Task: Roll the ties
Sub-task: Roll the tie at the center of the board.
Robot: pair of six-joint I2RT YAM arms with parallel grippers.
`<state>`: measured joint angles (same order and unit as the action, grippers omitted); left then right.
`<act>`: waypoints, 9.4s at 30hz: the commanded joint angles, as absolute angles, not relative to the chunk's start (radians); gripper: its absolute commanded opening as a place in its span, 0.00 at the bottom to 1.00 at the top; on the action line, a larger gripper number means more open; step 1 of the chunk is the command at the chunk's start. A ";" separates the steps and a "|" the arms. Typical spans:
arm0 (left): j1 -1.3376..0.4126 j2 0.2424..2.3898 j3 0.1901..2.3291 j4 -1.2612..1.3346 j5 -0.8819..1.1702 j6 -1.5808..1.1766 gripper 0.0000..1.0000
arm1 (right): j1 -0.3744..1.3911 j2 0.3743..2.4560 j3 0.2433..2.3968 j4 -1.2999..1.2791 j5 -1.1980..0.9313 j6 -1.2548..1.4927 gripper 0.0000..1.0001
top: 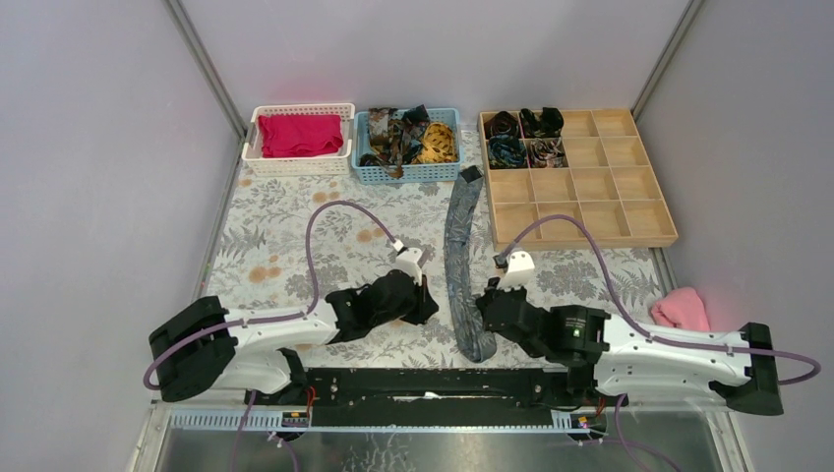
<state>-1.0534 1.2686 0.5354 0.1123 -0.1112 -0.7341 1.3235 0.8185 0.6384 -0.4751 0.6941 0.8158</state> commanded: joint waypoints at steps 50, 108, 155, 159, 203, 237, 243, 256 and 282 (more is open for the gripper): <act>-1.082 1.003 0.432 0.122 -0.308 -0.730 0.00 | 1.146 1.415 0.747 -0.230 0.626 0.741 0.46; -1.453 1.351 0.647 -0.229 -0.415 -0.998 0.00 | 1.381 1.250 0.553 -0.328 0.487 1.061 0.00; -1.123 1.342 0.451 0.194 -0.186 -0.798 0.00 | 1.200 1.365 0.614 -0.230 0.632 0.773 0.07; -1.096 1.370 0.445 0.245 -0.172 -0.779 0.00 | 1.169 1.407 0.610 -0.181 0.595 0.747 0.07; -0.998 1.250 0.496 0.219 0.135 -0.738 0.00 | 1.138 1.171 0.616 -0.353 0.629 0.669 0.19; -1.016 1.432 0.453 0.506 0.437 -0.817 0.00 | 1.366 1.137 0.695 -0.565 0.626 0.653 0.34; -1.016 1.546 0.436 0.580 0.438 -0.840 0.00 | 1.388 1.163 0.709 -0.566 0.639 0.655 0.34; -1.012 1.699 0.428 0.595 0.393 -0.818 0.00 | 1.629 1.303 0.811 -0.586 0.690 0.598 0.46; -0.973 1.558 0.374 0.285 0.238 -0.759 0.00 | 1.799 1.747 1.035 -0.695 0.895 0.561 0.67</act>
<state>-0.9932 1.5448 0.4042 0.5076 0.3546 -0.8097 1.7901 1.7340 0.9916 -0.6975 0.8413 0.6117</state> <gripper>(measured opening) 0.007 0.668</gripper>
